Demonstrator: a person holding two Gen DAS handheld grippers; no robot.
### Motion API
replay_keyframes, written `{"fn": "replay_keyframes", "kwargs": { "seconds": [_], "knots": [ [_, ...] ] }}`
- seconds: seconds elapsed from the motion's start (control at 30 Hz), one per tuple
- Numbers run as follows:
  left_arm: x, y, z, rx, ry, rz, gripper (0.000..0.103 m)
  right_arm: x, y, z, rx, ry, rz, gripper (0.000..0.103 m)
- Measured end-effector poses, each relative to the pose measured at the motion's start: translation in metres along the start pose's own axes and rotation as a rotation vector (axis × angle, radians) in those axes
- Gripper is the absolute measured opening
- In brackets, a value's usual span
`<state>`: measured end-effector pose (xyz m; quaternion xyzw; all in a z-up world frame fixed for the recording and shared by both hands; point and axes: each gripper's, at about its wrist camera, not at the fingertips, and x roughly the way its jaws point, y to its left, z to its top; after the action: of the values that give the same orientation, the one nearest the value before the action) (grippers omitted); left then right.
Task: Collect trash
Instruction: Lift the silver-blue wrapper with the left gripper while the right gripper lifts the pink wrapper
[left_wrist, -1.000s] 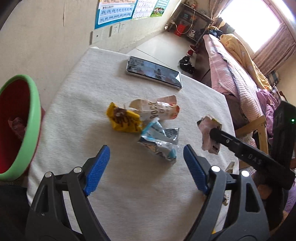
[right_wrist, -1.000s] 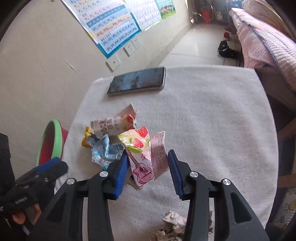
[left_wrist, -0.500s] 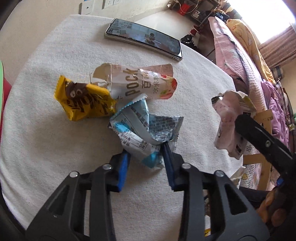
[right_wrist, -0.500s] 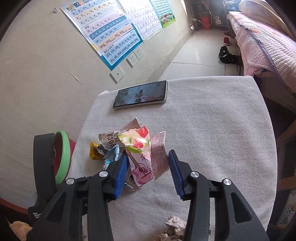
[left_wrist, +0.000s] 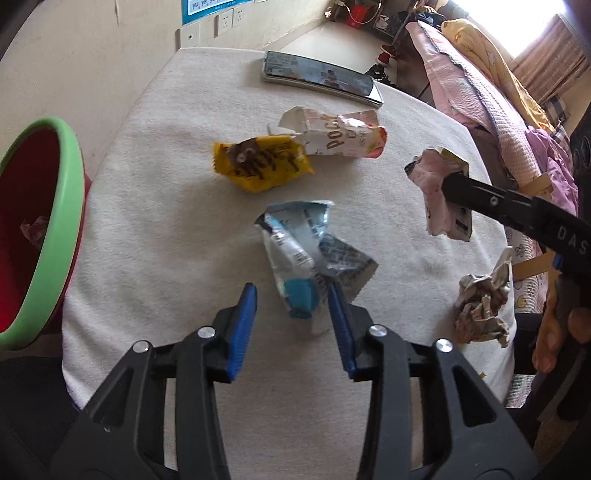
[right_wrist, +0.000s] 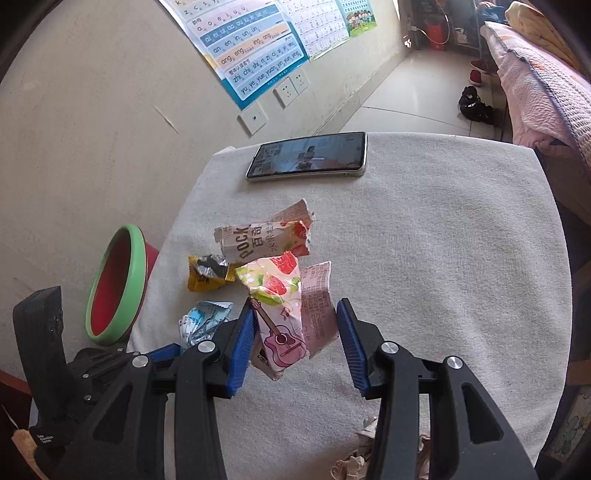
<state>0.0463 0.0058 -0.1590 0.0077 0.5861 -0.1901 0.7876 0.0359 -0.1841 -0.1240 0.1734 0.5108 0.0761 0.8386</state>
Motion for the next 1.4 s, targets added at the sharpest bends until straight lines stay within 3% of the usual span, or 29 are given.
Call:
{"fn": "replay_keyframes", "kwargs": {
  "seconds": [0.17,0.33,0.53,0.77,0.9,1.03,1.1,1.4],
  "knots": [
    [-0.006,0.019,-0.008,-0.101,-0.02,-0.018,0.05,0.005,0.006,-0.004,-0.021,0.013,-0.004,0.044],
    [-0.013,0.006,0.003,-0.101,-0.079,-0.032,0.064,0.006,0.003,-0.004,-0.01,0.015,-0.013,0.044],
    [0.007,-0.007,0.013,-0.116,-0.05,-0.051,0.066,0.007,-0.001,-0.005,-0.003,0.015,-0.019,0.044],
    [0.03,-0.016,0.012,-0.092,-0.015,-0.016,0.066,0.01,-0.001,-0.005,-0.001,0.021,-0.022,0.044],
    [0.029,-0.02,0.011,-0.065,-0.02,-0.008,0.063,0.011,0.0,-0.006,0.0,0.025,-0.024,0.044],
    [0.026,-0.013,0.009,-0.081,-0.021,-0.019,0.044,0.011,0.0,-0.005,0.0,0.025,-0.024,0.044],
    [0.024,-0.011,0.008,-0.083,-0.018,-0.026,0.04,0.011,0.0,-0.005,-0.001,0.025,-0.024,0.044],
    [-0.009,0.006,-0.003,-0.09,-0.078,-0.016,0.039,0.007,0.015,-0.006,-0.04,0.015,-0.006,0.044]
  ]
}}
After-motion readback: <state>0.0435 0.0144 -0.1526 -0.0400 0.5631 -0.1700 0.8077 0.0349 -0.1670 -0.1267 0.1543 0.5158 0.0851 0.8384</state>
